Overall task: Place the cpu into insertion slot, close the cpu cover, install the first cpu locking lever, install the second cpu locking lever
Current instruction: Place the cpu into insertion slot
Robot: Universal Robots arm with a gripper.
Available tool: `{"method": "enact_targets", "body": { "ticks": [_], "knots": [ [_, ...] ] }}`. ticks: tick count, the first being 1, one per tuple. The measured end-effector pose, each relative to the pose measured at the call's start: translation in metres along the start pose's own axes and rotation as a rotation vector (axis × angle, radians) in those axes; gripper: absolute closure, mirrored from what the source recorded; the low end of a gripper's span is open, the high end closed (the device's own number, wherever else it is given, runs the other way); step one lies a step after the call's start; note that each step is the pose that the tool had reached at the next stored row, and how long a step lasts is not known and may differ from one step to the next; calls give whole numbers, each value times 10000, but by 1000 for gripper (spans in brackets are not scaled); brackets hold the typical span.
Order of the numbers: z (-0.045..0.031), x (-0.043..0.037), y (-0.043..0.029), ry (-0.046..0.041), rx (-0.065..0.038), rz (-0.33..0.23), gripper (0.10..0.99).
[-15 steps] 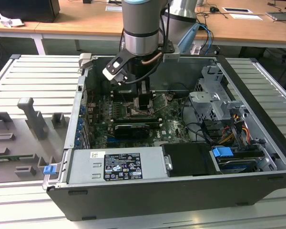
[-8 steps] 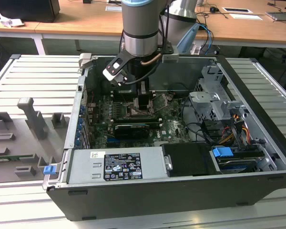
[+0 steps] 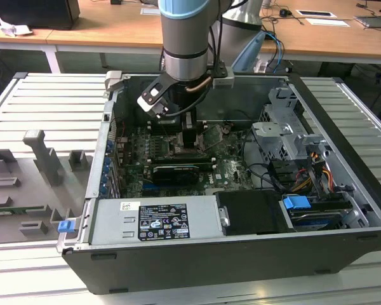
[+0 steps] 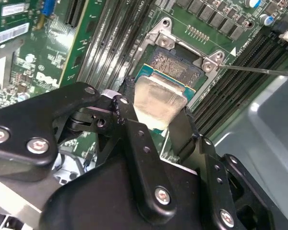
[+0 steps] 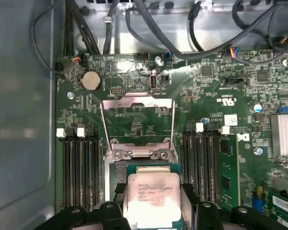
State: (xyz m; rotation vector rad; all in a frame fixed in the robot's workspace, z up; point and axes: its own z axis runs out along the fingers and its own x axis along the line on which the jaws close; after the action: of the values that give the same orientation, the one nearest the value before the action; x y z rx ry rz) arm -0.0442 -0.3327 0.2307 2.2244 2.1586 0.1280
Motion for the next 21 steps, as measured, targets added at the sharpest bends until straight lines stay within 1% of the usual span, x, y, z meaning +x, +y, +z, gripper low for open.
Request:
{"method": "enact_targets", "body": {
  "ticks": [3, 5, 8, 10, 12, 14, 18, 21],
  "knots": [
    [57, -3, -43, 10, 0, -3, 557],
    [98, -1, -48, 17, 1, -16, 557],
    [126, 19, -52, 26, 2, -22, 557],
    [156, 57, -55, 23, 1, 5, 557],
    [181, 74, -58, 25, 0, 6, 557],
    [236, 80, -62, 22, 1, 4, 557],
    [259, 84, -62, 9, -1, 15, 557],
    [293, 99, -61, 8, 1, 14, 557]
  ]
}}
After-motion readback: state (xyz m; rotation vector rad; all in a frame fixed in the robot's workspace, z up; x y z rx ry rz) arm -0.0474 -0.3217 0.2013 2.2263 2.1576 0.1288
